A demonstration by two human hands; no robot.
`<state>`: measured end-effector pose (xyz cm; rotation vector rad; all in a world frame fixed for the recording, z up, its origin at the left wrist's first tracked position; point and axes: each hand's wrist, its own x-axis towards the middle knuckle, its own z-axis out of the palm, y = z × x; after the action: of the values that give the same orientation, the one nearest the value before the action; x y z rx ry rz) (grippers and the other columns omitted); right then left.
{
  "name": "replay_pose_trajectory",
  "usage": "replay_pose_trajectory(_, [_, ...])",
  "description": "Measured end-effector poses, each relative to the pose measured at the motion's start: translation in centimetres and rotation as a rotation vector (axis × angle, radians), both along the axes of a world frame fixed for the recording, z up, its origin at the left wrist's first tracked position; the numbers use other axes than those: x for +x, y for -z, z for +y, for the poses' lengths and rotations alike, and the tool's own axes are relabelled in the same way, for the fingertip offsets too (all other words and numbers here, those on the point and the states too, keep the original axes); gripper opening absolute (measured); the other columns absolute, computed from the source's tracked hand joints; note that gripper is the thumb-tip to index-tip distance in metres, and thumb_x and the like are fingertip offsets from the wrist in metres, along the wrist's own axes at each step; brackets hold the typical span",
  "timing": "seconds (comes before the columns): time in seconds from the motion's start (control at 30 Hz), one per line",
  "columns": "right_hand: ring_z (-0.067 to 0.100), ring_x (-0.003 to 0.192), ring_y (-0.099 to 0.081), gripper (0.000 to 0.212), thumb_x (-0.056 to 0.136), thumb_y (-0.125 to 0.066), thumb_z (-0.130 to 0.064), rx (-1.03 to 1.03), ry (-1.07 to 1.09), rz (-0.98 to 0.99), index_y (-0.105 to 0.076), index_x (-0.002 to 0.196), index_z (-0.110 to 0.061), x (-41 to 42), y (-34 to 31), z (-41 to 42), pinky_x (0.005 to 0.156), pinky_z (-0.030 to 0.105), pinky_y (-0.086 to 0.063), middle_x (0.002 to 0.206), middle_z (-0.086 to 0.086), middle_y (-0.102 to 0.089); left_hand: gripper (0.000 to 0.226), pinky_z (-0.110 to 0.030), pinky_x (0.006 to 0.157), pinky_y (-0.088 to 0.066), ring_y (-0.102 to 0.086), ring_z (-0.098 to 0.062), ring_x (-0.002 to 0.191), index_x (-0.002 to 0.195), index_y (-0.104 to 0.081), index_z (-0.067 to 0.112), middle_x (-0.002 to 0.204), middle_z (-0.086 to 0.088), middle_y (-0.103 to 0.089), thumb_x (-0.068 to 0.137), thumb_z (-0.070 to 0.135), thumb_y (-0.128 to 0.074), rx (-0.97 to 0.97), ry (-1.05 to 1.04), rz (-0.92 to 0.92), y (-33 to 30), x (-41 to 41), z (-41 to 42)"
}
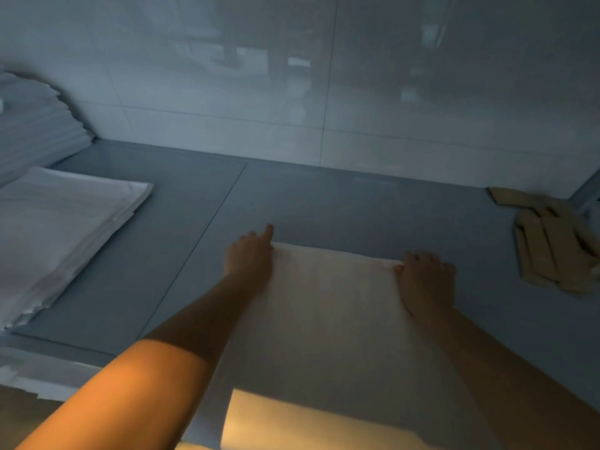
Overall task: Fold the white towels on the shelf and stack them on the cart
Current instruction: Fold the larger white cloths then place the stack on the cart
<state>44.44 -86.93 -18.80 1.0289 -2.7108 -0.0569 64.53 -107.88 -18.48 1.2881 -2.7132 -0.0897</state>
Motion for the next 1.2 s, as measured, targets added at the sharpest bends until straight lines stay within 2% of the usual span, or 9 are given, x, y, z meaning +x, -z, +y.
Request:
replay_pose_trajectory(0.13, [0.039,0.091,-0.061,0.026,0.066,-0.072,0.003,-0.338,-0.284,0.021,-0.066,0.091,-0.001,4.1,-0.3,-1.5,0.085,0.047,-0.049,0.095,0.02,-0.063,0.043,-0.04,0.098,-0.025,-0.043,-0.028,0.118,0.128,-0.05,0.024,0.131,-0.006,-0.048,0.087,0.019,-0.04,-0.185,0.231,0.069,-0.4,-0.1,4.6])
replay_pose_trajectory(0.2, [0.036,0.097,-0.065,0.024,0.073,-0.068,0.001,-0.431,-0.475,-0.1,-0.071,0.097,-0.001,7.6,0.3,-2.6,0.09,0.046,-0.051,0.103,0.019,-0.068,0.041,-0.04,0.103,-0.023,-0.041,-0.025,0.124,0.126,-0.053,0.026,0.135,-0.003,-0.048,0.09,0.026,-0.034,-0.08,0.338,0.043,0.4,-0.1,7.2])
replay_pose_trajectory(0.27, [0.028,0.119,-0.056,0.035,0.087,-0.055,-0.01,-0.346,-0.541,-0.262,-0.063,0.121,-0.005,10.0,1.6,-3.5,0.105,0.044,-0.039,0.126,0.014,-0.061,0.046,-0.042,0.112,-0.018,-0.03,-0.023,0.138,0.139,-0.043,0.028,0.15,-0.002,-0.037,0.096,0.035,-0.029,0.019,0.31,-0.016,1.8,-0.2,8.3])
replay_pose_trajectory(0.37, [0.009,0.144,-0.018,0.049,0.1,-0.031,-0.028,-0.145,-0.439,-0.334,-0.029,0.149,-0.02,10.5,3.3,-3.8,0.118,0.034,-0.003,0.156,-0.005,-0.027,0.05,-0.043,0.116,-0.006,-0.018,-0.02,0.145,0.148,-0.028,0.032,0.157,0.002,-0.026,0.098,0.038,-0.024,0.011,0.273,-0.022,3.2,-0.1,8.3])
replay_pose_trajectory(0.43, [0.007,0.146,-0.008,0.051,0.101,-0.024,-0.037,-0.085,-0.4,-0.298,-0.021,0.151,-0.027,9.8,3.3,-3.7,0.118,0.036,0.003,0.158,-0.01,-0.017,0.052,-0.043,0.116,0.0,-0.015,-0.02,0.146,0.148,-0.023,0.036,0.157,0.003,-0.024,0.097,0.041,-0.025,0.025,0.269,0.007,3.5,-0.1,8.0])
replay_pose_trajectory(0.67, [0.014,0.147,-0.001,0.061,0.095,-0.009,-0.059,0.1,-0.19,-0.267,-0.005,0.151,-0.037,3.9,2.8,0.7,0.118,0.048,0.001,0.16,-0.009,-0.003,0.084,-0.044,0.118,0.007,0.007,-0.023,0.147,0.151,0.002,0.038,0.161,-0.001,0.002,0.077,0.077,0.007,0.031,0.212,-0.169,3.9,1.5,5.3])
replay_pose_trajectory(0.9, [0.023,0.148,0.001,0.059,0.096,-0.013,-0.059,0.131,0.104,-0.328,-0.004,0.151,-0.038,2.1,1.0,3.9,0.111,0.065,-0.007,0.161,-0.005,0.001,0.083,-0.037,0.117,-0.003,0.012,-0.014,0.146,0.151,-0.001,0.038,0.161,0.004,0.005,0.078,0.078,-0.002,0.083,0.234,-0.114,3.5,4.0,3.9])
replay_pose_trajectory(1.07, [0.025,0.146,0.011,0.067,0.082,0.006,-0.072,0.13,-0.09,-0.299,0.007,0.145,-0.049,11.0,2.4,3.0,0.103,0.07,0.011,0.159,-0.012,0.01,0.086,-0.038,0.119,-0.005,0.011,-0.014,0.146,0.151,-0.002,0.038,0.16,0.005,0.005,0.076,0.08,0.0,0.108,0.239,-0.099,4.0,3.4,2.7])
replay_pose_trajectory(1.2, [0.024,0.147,0.009,0.066,0.083,0.006,-0.069,0.116,-0.093,-0.291,0.007,0.146,-0.048,9.5,2.6,0.5,0.104,0.072,0.007,0.16,-0.011,0.006,0.086,-0.04,0.119,-0.006,0.009,-0.015,0.147,0.151,-0.004,0.038,0.161,0.004,0.002,0.076,0.08,-0.001,0.113,0.242,-0.101,4.2,1.8,0.7])
